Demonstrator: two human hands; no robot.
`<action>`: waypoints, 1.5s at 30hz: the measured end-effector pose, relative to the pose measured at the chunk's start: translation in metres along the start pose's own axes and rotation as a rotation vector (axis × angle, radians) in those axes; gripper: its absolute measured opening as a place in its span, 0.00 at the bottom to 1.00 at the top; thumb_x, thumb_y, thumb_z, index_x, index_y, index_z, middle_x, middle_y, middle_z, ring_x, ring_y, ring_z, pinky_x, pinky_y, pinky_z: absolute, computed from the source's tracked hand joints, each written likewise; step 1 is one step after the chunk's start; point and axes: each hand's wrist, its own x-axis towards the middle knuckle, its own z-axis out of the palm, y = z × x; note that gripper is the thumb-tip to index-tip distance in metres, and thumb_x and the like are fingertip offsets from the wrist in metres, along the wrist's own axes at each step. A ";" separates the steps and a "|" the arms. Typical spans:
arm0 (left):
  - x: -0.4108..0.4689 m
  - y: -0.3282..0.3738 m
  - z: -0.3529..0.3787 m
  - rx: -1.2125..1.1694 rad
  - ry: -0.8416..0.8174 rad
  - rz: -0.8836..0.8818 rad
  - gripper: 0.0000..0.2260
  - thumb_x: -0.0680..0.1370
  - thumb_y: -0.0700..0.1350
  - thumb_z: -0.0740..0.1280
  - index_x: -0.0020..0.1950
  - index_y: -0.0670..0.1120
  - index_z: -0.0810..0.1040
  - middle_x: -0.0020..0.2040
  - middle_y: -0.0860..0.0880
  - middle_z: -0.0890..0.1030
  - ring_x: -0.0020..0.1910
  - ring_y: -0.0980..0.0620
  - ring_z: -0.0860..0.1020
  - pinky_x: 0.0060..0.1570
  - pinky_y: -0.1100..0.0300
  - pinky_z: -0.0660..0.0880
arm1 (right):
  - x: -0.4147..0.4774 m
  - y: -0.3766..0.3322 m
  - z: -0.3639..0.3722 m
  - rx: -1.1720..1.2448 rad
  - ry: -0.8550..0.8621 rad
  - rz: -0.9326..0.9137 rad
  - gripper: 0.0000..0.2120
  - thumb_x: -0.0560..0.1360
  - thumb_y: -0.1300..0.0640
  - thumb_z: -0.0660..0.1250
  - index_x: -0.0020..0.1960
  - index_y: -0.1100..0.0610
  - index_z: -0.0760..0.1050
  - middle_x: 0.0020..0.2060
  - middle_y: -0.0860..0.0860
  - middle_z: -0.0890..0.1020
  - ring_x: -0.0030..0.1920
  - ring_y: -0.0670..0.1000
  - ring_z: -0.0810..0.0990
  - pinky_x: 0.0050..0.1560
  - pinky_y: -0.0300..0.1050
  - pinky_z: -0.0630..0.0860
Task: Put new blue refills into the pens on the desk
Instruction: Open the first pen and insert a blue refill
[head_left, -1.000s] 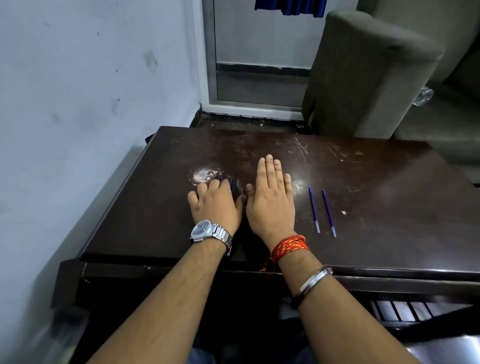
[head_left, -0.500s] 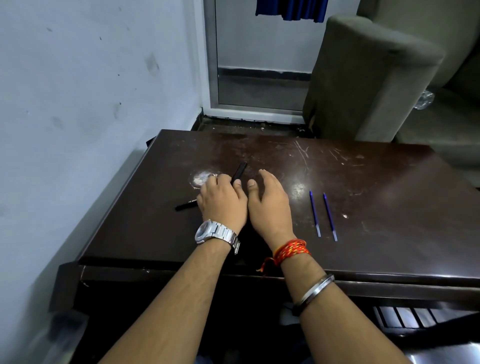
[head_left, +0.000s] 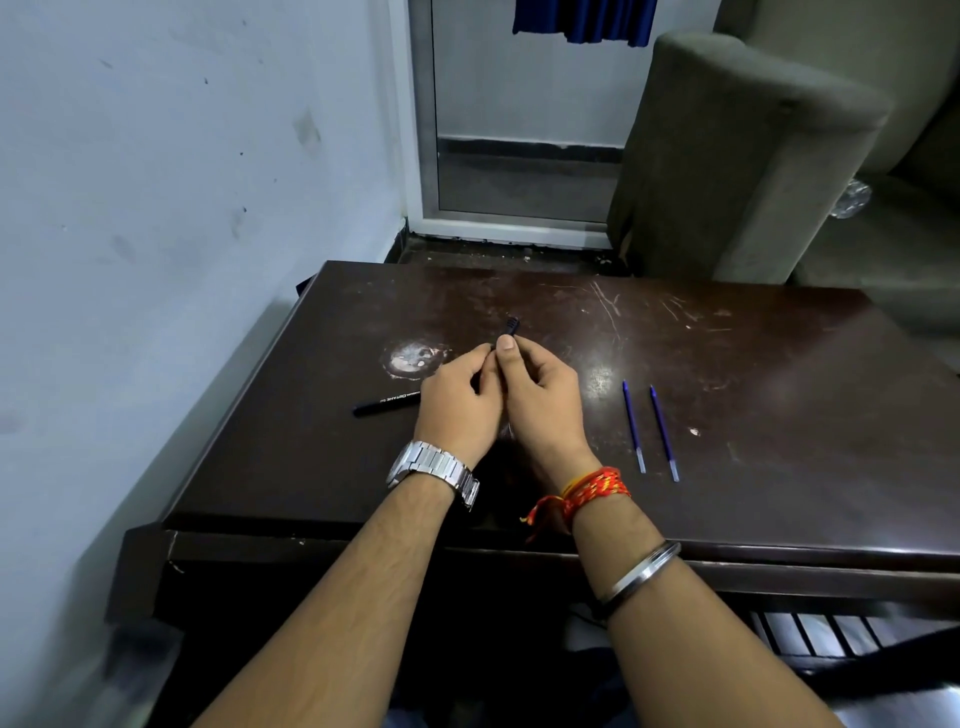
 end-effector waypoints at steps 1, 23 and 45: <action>-0.001 0.000 -0.001 -0.024 -0.001 -0.013 0.11 0.81 0.48 0.61 0.53 0.52 0.84 0.40 0.55 0.84 0.36 0.72 0.76 0.34 0.77 0.69 | 0.000 -0.001 0.001 0.037 0.005 0.015 0.08 0.81 0.51 0.66 0.48 0.52 0.83 0.43 0.51 0.87 0.45 0.49 0.84 0.51 0.49 0.82; 0.002 -0.005 -0.018 -0.024 0.175 -0.253 0.14 0.79 0.46 0.63 0.37 0.40 0.77 0.32 0.46 0.78 0.30 0.55 0.78 0.33 0.56 0.75 | 0.015 0.005 -0.020 -0.456 0.065 0.117 0.10 0.74 0.46 0.72 0.40 0.52 0.81 0.35 0.48 0.83 0.38 0.47 0.80 0.38 0.39 0.75; -0.007 -0.003 -0.010 -0.078 -0.008 -0.240 0.09 0.74 0.43 0.66 0.37 0.43 0.81 0.29 0.48 0.79 0.26 0.58 0.72 0.25 0.69 0.66 | 0.004 -0.007 -0.009 -0.402 0.064 -0.015 0.17 0.75 0.38 0.68 0.37 0.50 0.81 0.30 0.44 0.83 0.34 0.37 0.80 0.35 0.27 0.72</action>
